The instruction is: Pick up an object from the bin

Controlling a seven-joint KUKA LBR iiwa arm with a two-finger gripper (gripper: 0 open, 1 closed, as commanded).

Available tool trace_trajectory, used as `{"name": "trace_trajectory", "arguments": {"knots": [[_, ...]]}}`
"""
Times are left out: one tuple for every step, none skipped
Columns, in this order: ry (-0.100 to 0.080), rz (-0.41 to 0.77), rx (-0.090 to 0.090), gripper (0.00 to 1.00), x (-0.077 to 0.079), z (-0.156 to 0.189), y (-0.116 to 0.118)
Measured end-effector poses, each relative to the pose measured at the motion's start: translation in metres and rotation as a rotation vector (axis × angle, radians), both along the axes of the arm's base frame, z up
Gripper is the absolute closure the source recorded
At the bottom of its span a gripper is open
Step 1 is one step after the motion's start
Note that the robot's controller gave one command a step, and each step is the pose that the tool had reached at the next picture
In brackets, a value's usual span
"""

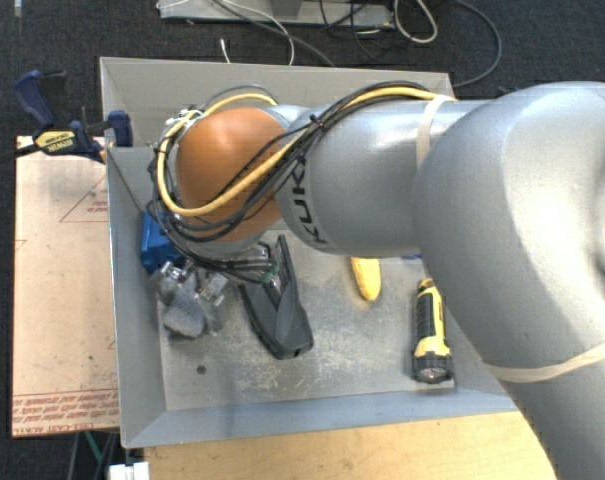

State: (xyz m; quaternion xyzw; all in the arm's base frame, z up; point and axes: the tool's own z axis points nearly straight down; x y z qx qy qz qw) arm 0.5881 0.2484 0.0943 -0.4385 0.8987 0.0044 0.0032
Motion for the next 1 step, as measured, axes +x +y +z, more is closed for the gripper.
{"name": "trace_trajectory", "arguments": {"knots": [[-0.001, -0.001, 0.001, 1.0, 0.0001, 0.0069, 0.0004]]}}
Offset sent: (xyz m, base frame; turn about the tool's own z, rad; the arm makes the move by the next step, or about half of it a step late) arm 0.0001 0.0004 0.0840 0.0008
